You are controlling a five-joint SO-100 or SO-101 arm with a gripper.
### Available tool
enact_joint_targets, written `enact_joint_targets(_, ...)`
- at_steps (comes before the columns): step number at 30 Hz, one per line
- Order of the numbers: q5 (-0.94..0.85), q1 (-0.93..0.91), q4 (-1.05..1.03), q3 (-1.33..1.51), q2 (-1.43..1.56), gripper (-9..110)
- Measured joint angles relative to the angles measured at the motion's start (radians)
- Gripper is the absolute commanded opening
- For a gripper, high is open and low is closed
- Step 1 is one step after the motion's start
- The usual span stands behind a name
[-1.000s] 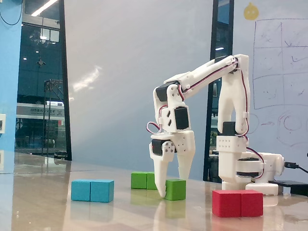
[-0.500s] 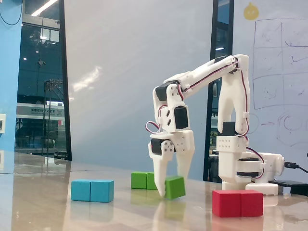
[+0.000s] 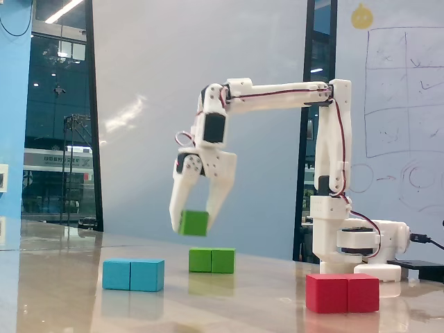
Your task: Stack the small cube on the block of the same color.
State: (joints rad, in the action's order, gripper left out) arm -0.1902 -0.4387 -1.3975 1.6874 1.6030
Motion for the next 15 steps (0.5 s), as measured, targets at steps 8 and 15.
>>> enact_joint_targets(8,-0.126,-0.264,-0.038,-0.058,0.0,7)
enact_joint_targets(15,-0.156,-0.38,-0.038,-0.06,-0.049,7)
